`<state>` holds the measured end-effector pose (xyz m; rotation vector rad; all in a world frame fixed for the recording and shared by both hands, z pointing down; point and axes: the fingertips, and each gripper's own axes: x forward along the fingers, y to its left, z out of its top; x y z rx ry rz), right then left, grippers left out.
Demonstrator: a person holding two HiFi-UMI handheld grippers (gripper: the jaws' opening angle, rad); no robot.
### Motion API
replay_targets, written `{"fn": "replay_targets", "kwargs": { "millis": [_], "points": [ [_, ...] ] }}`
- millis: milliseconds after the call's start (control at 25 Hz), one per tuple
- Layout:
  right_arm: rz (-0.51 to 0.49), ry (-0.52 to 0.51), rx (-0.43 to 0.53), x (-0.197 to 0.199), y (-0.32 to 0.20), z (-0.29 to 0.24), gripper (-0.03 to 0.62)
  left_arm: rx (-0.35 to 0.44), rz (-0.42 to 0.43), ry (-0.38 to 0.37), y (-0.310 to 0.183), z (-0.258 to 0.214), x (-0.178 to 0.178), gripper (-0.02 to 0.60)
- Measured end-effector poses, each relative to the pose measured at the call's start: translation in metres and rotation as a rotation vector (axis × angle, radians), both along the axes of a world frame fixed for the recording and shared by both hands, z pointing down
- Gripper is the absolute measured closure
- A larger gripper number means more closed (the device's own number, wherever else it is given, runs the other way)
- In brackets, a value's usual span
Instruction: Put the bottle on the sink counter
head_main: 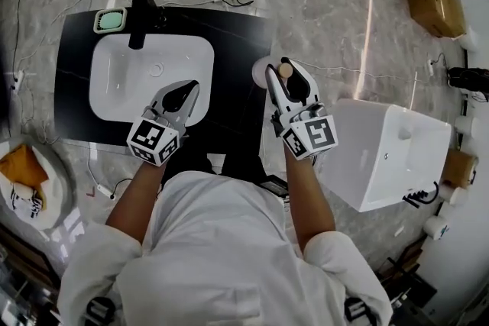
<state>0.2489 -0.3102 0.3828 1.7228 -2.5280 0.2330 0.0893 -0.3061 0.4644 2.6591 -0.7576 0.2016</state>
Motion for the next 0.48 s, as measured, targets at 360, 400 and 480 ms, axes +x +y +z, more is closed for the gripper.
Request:
{"fn": "replay_targets", "kwargs": {
  "millis": [360,400,480],
  "points": [
    [-0.160,-0.035,-0.038,0.030,-0.047,0.038,0.448,-0.032,-0.267,-0.047,-0.015,0.020,0.012,0.565],
    [-0.179,-0.036,-0.041,0.030,-0.053,0.041,0.448,-0.026,-0.289,-0.055,-0.017,0.021,0.011,0.566],
    [-0.207,-0.032,-0.041,0.031,-0.064,0.046,0.448,-0.018,-0.329,-0.067,-0.021,0.024,0.008,0.566]
  ]
}}
